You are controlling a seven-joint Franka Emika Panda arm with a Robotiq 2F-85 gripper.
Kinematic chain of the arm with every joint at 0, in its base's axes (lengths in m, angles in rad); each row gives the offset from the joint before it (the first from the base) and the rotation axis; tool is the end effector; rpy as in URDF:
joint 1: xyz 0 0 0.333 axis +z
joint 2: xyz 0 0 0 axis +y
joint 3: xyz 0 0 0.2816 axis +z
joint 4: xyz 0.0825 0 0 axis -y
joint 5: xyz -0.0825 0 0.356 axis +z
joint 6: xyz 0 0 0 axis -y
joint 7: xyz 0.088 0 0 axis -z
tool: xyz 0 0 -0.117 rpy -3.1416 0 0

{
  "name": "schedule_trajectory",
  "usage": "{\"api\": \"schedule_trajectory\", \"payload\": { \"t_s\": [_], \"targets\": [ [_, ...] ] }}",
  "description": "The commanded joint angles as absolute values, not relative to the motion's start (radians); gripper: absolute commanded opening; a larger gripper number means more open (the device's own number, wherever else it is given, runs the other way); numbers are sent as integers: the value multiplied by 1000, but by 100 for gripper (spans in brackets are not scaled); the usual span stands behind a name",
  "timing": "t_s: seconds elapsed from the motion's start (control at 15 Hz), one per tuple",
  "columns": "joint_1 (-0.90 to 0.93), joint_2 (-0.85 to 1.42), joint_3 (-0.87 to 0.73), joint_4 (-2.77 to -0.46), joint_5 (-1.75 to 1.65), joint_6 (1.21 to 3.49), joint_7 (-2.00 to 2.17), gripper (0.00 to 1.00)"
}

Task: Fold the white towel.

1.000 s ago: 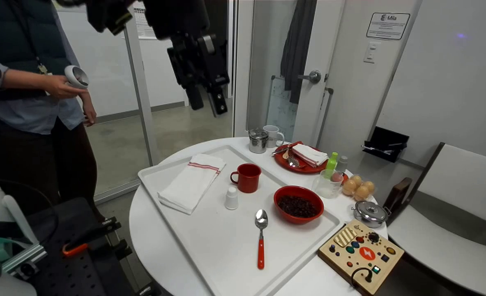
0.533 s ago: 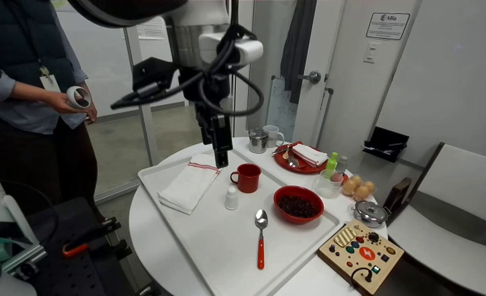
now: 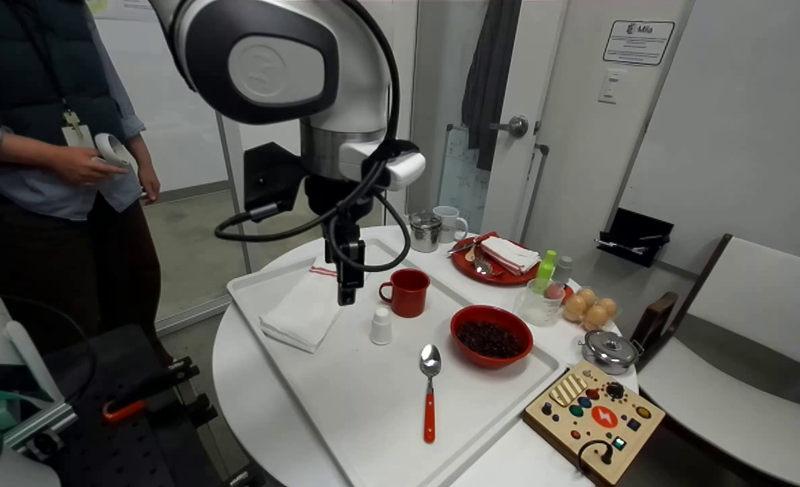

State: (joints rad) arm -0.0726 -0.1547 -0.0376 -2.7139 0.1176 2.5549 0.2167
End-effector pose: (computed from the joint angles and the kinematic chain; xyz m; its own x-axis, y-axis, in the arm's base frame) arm 0.3879 -0.0433 0.2546 0.9113 -0.4111 -0.0231 -0.4117 -0.9089 -0.0669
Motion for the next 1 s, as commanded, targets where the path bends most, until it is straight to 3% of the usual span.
{"api": "schedule_trajectory", "payload": {
  "t_s": [0.0, 0.47, 0.93],
  "targets": [
    [-76, -88, 12, -2685, -29, 2540, 335, 100],
    [-67, -114, -12, -2709, 29, 2552, 286, 100],
    [33, 66, 46, -2637, 300, 2703, 289, 100]
  ]
}}
